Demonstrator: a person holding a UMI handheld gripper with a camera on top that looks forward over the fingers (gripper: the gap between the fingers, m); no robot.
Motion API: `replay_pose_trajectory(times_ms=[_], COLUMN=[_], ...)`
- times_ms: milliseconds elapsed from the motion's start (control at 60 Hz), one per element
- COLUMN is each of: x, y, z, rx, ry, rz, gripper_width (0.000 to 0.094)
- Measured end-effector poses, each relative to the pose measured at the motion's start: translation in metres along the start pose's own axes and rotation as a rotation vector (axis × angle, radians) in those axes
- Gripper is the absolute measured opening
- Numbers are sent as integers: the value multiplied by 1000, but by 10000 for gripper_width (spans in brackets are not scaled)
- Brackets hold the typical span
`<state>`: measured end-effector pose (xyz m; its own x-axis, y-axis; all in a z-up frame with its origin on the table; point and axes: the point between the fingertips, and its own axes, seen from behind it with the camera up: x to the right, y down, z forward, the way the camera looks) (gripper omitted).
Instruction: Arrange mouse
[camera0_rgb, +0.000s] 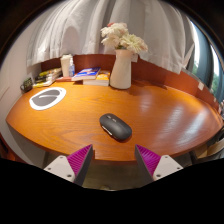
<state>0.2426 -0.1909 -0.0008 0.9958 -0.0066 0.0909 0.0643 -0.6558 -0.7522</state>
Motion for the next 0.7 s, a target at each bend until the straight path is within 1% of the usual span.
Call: replay_pose_trajectory(times_ms=[50, 100, 200, 300, 367, 467, 517, 550, 700], x=[11, 16, 21, 23, 26, 24, 25, 22, 23], y=[-6, -18, -34, -50, -60, -67, -71, -71, -70], z=[16, 31, 57, 77, 88, 100, 104, 103, 105], rx=[-9, 6, -2, -9, -13, -30, -36, -36, -55], ry=[2, -16, -42, -63, -70, -92, -86, -87, -63], rz=[9, 25, 39, 31, 25, 65, 60, 59, 84], gripper_width=[842, 832, 832, 812, 765, 651, 567, 478, 428])
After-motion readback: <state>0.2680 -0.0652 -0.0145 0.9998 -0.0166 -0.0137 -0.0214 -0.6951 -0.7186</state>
